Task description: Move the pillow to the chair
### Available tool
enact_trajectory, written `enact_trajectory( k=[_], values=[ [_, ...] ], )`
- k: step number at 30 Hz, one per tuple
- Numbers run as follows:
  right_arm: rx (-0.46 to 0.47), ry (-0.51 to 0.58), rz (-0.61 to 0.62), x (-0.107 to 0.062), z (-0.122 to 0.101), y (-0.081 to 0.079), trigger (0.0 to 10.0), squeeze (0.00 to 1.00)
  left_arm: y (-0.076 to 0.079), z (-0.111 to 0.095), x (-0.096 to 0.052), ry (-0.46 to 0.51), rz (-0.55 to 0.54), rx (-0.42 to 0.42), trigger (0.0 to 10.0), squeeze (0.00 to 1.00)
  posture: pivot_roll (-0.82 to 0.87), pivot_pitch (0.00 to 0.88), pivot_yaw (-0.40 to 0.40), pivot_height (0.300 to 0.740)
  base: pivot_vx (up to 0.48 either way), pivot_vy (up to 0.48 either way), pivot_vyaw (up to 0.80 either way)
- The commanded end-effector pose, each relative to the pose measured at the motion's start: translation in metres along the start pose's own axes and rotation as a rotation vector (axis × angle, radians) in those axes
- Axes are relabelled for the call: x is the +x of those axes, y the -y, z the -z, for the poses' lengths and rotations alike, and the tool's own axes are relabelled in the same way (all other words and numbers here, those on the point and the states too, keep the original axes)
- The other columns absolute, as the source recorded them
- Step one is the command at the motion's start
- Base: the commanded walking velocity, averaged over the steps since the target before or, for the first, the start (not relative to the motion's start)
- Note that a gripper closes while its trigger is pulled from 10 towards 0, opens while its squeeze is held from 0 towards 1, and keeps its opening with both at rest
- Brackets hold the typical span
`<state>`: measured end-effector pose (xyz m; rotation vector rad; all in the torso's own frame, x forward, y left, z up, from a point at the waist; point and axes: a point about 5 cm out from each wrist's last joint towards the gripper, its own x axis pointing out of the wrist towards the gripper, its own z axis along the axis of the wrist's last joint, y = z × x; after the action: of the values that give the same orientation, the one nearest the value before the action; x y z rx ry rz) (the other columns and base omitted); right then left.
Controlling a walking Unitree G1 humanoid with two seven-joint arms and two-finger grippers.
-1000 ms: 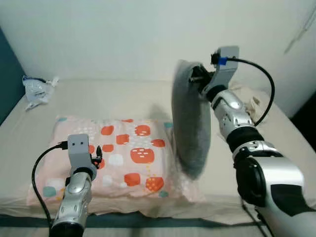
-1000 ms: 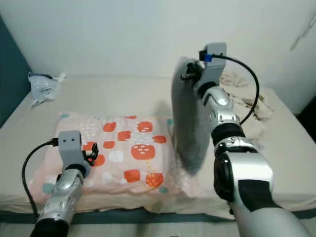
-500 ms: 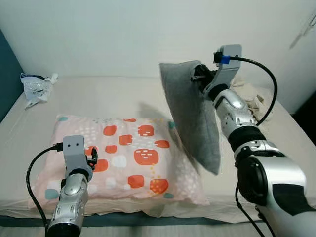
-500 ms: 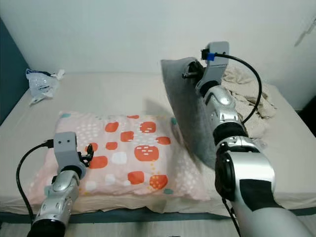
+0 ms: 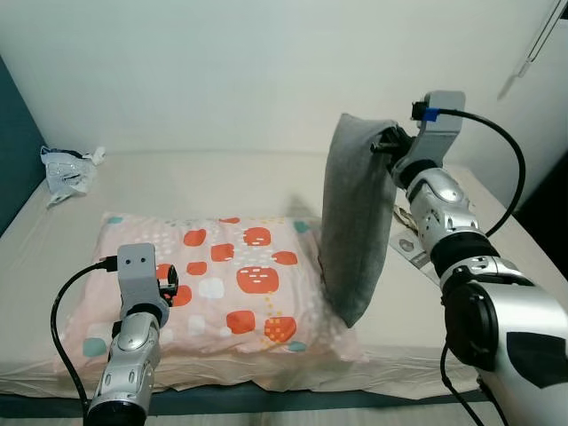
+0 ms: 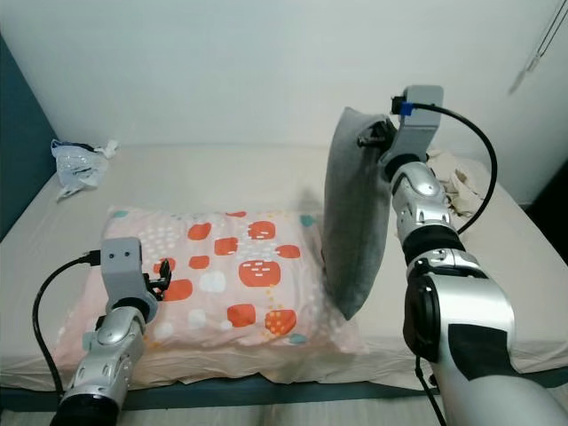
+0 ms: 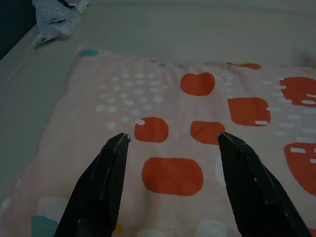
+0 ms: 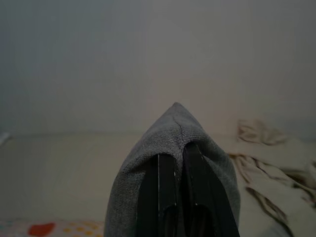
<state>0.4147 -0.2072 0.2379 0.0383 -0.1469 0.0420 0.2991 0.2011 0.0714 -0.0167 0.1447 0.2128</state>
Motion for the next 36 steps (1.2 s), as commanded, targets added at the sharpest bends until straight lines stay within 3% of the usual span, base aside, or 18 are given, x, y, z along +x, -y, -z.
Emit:
enact_trajectory(
  k=[1, 3, 4, 5, 6, 13, 15, 16, 17, 19, 20, 22, 24, 27, 29, 31, 35, 36],
  values=[
    [-0.013, 0.021, 0.031, 0.001, -0.008, 0.007, 10.0, 0.00, -0.001, 0.006, -0.001, -0.025, 0.001, 0.022, 10.0, 0.00, 0.02, 0.049, -0.051, 0.740, 0.000, 0.000, 0.00],
    [-0.012, 0.015, 0.045, 0.000, -0.006, 0.009, 10.0, 0.00, -0.002, 0.006, -0.001, -0.026, 0.001, 0.024, 10.0, 0.00, 0.02, 0.056, -0.047, 0.740, 0.000, 0.000, 0.00],
    [-0.003, 0.011, 0.058, -0.001, -0.005, 0.011, 10.0, 0.15, -0.002, 0.006, -0.001, -0.027, 0.002, 0.025, 10.0, 0.00, 0.02, 0.057, -0.047, 0.740, 0.000, 0.000, 0.00],
    [0.003, 0.009, 0.077, -0.001, -0.004, 0.014, 10.0, 0.61, -0.002, 0.006, -0.001, -0.027, 0.002, 0.027, 10.0, 0.00, 0.02, 0.057, -0.047, 0.740, 0.000, 0.000, 0.00],
    [0.015, 0.005, 0.099, -0.002, -0.003, 0.016, 10.0, 1.00, -0.003, 0.006, -0.001, -0.028, 0.002, 0.028, 10.0, 0.00, 0.03, 0.059, -0.048, 0.740, 0.000, 0.000, 0.00],
    [0.029, -0.013, 0.177, -0.006, 0.000, 0.028, 10.0, 1.00, -0.005, 0.007, -0.003, -0.034, -0.003, 0.036, 10.0, 0.00, 0.03, 0.070, -0.044, 0.740, 0.000, 0.000, 0.00],
    [-0.008, -0.043, 0.227, -0.007, 0.001, 0.036, 10.0, 1.00, -0.006, 0.008, -0.003, -0.040, 0.000, 0.042, 10.0, 0.00, 0.03, 0.076, -0.035, 0.740, 0.000, 0.000, 0.00],
    [-0.076, -0.106, 0.318, -0.009, 0.001, 0.047, 10.0, 1.00, -0.006, 0.009, -0.003, -0.046, 0.008, 0.054, 10.0, 0.00, 0.03, 0.081, -0.032, 0.740, 0.000, 0.000, 0.00],
    [-0.090, -0.109, 0.340, -0.009, -0.003, 0.051, 10.0, 0.25, -0.006, 0.009, -0.003, -0.047, 0.010, 0.060, 10.0, 0.00, 0.04, 0.088, -0.031, 0.740, 0.000, 0.000, 0.00],
    [-0.095, -0.102, 0.352, -0.008, -0.008, 0.053, 10.0, 0.25, -0.007, 0.009, -0.003, -0.048, 0.011, 0.065, 10.0, 0.00, 0.04, 0.088, -0.031, 0.740, 0.000, 0.000, 0.00],
    [-0.094, -0.096, 0.350, -0.007, -0.012, 0.052, 10.0, 0.00, -0.009, 0.009, -0.004, -0.049, 0.008, 0.065, 10.0, 0.00, 0.04, 0.089, -0.030, 0.740, 0.000, 0.000, 0.00],
    [-0.097, -0.071, 0.322, -0.001, -0.020, 0.042, 10.0, 0.00, -0.016, 0.009, -0.004, -0.052, -0.002, 0.072, 10.0, 0.00, 0.04, 0.089, -0.028, 0.740, 0.000, 0.000, 0.00],
    [-0.084, -0.099, 0.268, 0.000, -0.010, 0.032, 10.0, 0.00, -0.020, 0.011, -0.004, -0.064, -0.011, 0.070, 10.0, 0.00, 0.03, 0.089, -0.026, 0.740, 0.000, 0.000, 0.00],
    [-0.088, -0.192, 0.153, -0.007, 0.029, 0.010, 10.0, 0.00, -0.026, 0.015, -0.004, -0.094, -0.022, 0.070, 10.0, 0.00, 0.01, 0.090, -0.029, 0.740, 0.000, 0.000, 0.00],
    [-0.092, -0.219, 0.128, -0.011, 0.041, 0.005, 10.0, 0.00, -0.026, 0.016, -0.003, -0.101, -0.021, 0.075, 10.0, 0.00, 0.01, 0.089, -0.030, 0.740, 0.000, 0.000, 0.00],
    [-0.066, -0.313, 0.092, -0.028, 0.082, -0.006, 10.0, 0.00, -0.025, 0.017, -0.002, -0.110, -0.013, 0.086, 10.0, 0.00, 0.00, 0.082, -0.035, 0.740, 0.000, 0.000, 0.00],
    [-0.024, -0.382, 0.074, -0.046, 0.113, -0.014, 10.0, 0.00, -0.023, 0.018, 0.000, -0.119, -0.005, 0.092, 10.0, 0.00, 0.00, 0.071, -0.035, 0.740, 0.000, 0.000, 0.00],
    [0.000, -0.436, 0.079, -0.062, 0.136, -0.015, 10.0, 0.00, -0.021, 0.021, 0.000, -0.138, 0.003, 0.090, 10.0, 0.00, -0.01, 0.036, -0.039, 0.740, 0.000, 0.000, 0.00]
  ],
)
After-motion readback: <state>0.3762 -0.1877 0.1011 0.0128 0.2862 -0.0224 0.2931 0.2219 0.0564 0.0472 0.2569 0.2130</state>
